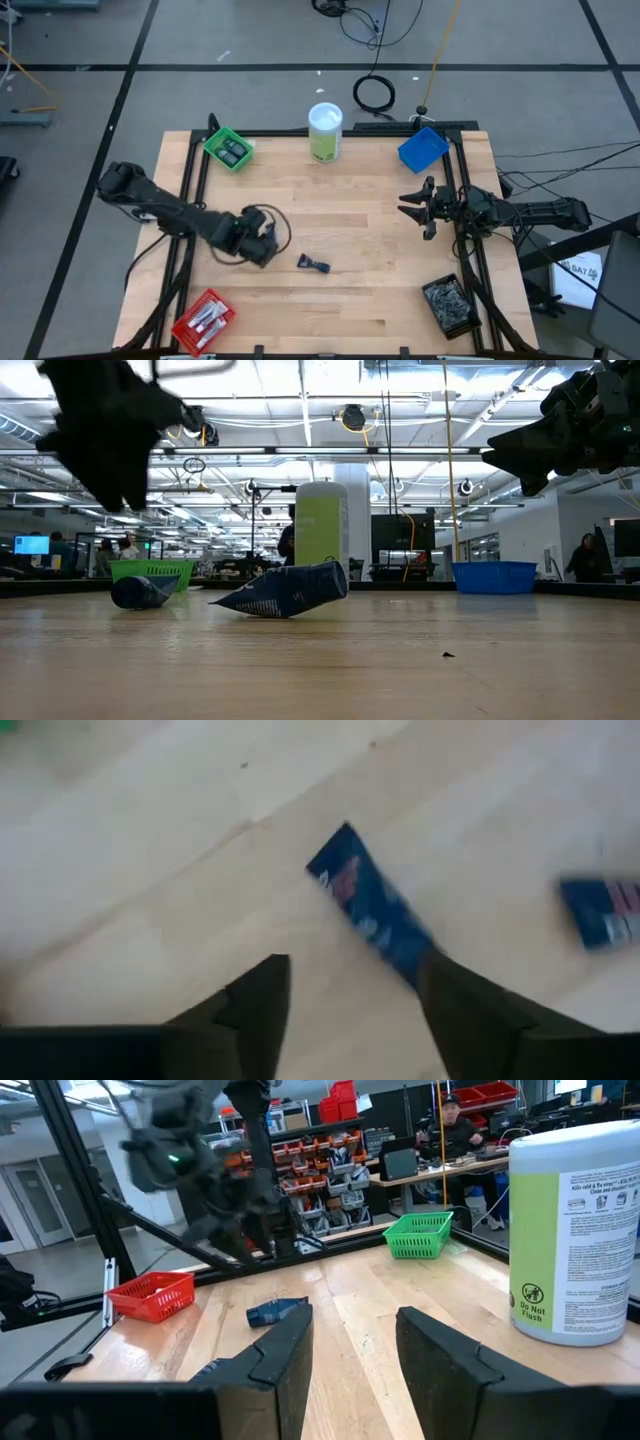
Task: Pick & Place Travel size toiletries
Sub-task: Put the left blue shave cream into the blue bin
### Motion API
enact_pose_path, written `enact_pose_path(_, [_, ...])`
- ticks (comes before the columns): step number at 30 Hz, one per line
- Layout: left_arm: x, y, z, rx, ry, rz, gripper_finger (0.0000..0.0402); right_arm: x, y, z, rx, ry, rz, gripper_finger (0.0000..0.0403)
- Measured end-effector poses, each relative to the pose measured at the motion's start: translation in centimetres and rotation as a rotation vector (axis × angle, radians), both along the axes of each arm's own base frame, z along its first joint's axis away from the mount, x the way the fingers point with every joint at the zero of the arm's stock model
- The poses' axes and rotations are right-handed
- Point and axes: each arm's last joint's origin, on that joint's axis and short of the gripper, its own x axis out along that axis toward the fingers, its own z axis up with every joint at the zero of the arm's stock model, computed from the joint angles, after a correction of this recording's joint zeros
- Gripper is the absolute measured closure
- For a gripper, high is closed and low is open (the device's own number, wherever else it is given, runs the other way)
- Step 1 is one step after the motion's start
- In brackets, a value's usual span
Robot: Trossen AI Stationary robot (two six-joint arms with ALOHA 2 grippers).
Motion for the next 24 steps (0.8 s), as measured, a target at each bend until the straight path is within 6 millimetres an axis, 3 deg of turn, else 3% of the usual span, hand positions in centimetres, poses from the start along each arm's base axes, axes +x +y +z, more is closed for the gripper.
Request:
enact_pose_path(5, [1.1,2.0,-3.1,-0.132,-0.078,0.036,0.0127,0.0,0.0,0.0,0.001,0.000,0.000,0.0268])
enact_pose_path(9, [1.7,2.8,-4.3,-0.211,-0.146,0.016,0.0102,0.0,0.0,0.0,0.004,0.000,0.000,0.0268])
enact_pose_path(19, [0.6,3.5,-6.1,-0.233,-0.105,0.102,0.0114,0.0,0.0,0.0,0.004,0.000,0.000,0.0268])
enact_pose_path(24, [1.1,3.4,-6.4,-0.234,-0.127,0.076,0.0112,0.0,0.0,0.0,0.004,0.002,-0.001,0.0268])
